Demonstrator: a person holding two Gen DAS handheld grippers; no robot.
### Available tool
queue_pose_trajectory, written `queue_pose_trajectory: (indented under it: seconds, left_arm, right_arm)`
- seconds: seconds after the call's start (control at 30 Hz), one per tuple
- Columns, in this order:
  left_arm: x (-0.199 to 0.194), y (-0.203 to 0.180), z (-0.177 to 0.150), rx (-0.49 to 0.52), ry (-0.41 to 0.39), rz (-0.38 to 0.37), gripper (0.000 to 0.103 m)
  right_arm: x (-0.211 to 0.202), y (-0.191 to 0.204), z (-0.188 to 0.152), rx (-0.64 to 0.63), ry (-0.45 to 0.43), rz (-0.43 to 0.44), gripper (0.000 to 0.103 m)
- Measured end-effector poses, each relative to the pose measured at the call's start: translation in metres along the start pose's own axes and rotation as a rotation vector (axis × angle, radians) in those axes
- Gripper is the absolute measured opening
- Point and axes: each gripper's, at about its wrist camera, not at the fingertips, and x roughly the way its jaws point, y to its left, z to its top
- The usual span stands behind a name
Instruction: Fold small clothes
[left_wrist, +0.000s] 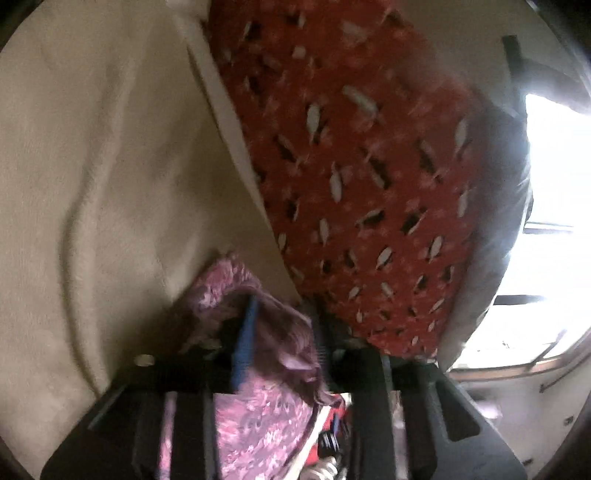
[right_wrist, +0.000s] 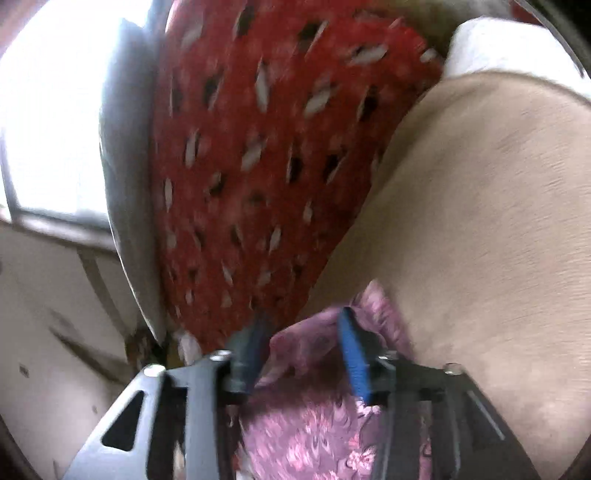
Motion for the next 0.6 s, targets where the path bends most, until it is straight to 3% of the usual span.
queue_pose_trajectory:
  seconds: [0.07, 0.23, 0.37, 0.43, 0.47, 0.5, 0.53, 0.57, 0.6]
  left_arm:
    - [-0.01, -0.007, -0.004, 0.043, -0.022, 0.011, 0.046]
    - [0.016, -0.009, -0.034, 0.17, 0.053, 0.089, 0.054]
    - [0.06, 0.005, -0.061, 0.205, 0.133, 0.187, 0.054]
    - [0.07, 0.006, -0.067, 0.248, 0.104, 0.226, 0.053]
    - [0.071, 0.005, -0.067, 0.268, 0.087, 0.232, 0.053]
    - [0.073, 0.005, -0.066, 0.268, 0.076, 0.239, 0.053]
    - [0.074, 0.005, -0.064, 0.254, 0.074, 0.239, 0.052]
    - [0.074, 0.008, -0.061, 0.227, 0.072, 0.233, 0.052]
    - [0.072, 0.009, -0.059, 0.195, 0.072, 0.224, 0.05]
  right_arm:
    - [-0.017, -0.009, 0.005, 0.046, -0.06, 0.042, 0.048]
    - [0.006, 0.019, -0.012, -0.252, 0.049, -0.27, 0.048]
    - [0.045, 0.026, -0.025, -0.373, 0.085, -0.402, 0.047]
    - [0.065, 0.029, -0.03, -0.428, 0.128, -0.443, 0.004]
    - [0.066, 0.032, -0.03, -0.455, 0.133, -0.415, 0.004]
    - [0.06, 0.035, -0.026, -0.48, 0.064, -0.412, 0.004]
    - [0.058, 0.031, -0.022, -0.476, 0.028, -0.454, 0.004]
    - [0.061, 0.021, -0.017, -0.45, 0.039, -0.513, 0.005]
    - [0.067, 0.001, -0.01, -0.383, 0.113, -0.561, 0.006]
